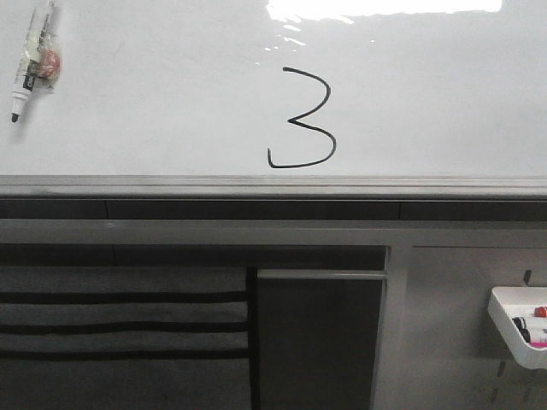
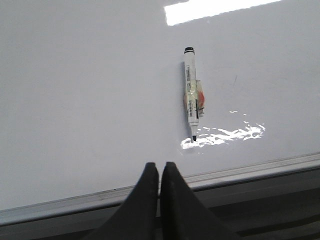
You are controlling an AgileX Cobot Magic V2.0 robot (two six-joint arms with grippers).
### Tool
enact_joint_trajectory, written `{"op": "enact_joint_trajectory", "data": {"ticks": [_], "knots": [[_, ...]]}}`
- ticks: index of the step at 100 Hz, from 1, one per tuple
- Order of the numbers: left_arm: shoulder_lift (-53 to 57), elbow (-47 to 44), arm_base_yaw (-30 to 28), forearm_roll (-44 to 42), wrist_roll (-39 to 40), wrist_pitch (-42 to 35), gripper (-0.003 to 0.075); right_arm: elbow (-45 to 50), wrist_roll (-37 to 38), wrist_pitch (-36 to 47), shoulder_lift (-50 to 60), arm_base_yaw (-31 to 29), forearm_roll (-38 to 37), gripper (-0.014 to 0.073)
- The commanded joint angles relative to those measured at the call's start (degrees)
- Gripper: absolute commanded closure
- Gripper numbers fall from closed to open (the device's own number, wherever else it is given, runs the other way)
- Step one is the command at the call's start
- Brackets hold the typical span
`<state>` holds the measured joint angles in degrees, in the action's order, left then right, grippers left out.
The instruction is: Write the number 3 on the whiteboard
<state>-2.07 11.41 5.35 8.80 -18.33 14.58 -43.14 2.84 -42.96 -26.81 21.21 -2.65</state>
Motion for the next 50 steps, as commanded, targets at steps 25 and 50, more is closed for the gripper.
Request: {"op": "enact_joint_trajectory", "data": {"ticks": [25,50], "knots": [[3.1,-6.6,-1.9,-5.4,12.6,-10.6,0.0738,-1.4,0.0,3.8,-0.2,-0.5,-0.8,0.0668],[4.2,-11.8,-2.3,-10.3,17.7,-14.6,0.0738,-1.4,0.0,3.7,-0.1,-0.5,-0.8,0.0668]]}}
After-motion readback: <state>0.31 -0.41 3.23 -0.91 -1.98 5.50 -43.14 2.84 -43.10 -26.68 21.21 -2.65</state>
